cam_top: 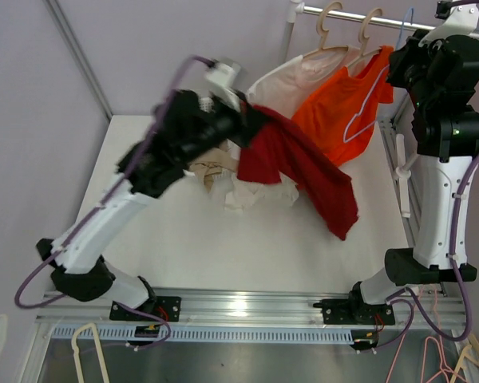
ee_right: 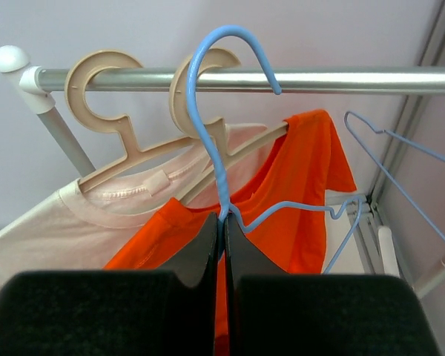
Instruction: Remove the t-shirt from the hanger
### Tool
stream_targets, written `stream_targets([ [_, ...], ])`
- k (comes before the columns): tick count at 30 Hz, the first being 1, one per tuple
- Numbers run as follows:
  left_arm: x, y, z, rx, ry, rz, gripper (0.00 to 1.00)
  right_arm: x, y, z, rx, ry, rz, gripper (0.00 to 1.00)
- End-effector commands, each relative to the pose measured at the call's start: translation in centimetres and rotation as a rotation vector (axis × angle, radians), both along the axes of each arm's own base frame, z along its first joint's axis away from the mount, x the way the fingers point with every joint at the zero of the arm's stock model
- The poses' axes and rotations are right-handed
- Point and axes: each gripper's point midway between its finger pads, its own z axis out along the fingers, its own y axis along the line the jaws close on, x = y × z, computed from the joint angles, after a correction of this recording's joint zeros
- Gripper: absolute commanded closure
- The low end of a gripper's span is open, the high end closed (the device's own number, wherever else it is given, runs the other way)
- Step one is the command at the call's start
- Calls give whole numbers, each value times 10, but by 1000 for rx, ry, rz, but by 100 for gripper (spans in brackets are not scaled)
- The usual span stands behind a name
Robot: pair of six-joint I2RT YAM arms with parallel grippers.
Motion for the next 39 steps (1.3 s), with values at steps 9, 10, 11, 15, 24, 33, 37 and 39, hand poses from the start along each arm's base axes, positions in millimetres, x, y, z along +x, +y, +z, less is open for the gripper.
stream_targets([
  [9,108,167,166,-349,-240,439,99,25,-11,31,-42,-144,119,100],
  [10,124,163,167,-373,-223,423,99,27,-15,29,-41,-142,118,100],
  [11,137,171,165,-373,-220,427,99,29,-14,29,-43,-144,133,100],
  [15,163,185,177,-427,-283,445,99,39,-18,28,-54,-160,157,100],
  [24,184,205,207,-413,-531,529,99,66,-36,10,-23,-134,188,100],
  [33,214,233,206,-445,-560,583,99,98,-50,-21,11,-84,192,100],
  [37,219,226,188,-433,-508,557,99,105,-53,-37,25,-54,176,100],
  [39,219,223,187,-436,-499,538,99,104,-53,-40,29,-45,175,100],
])
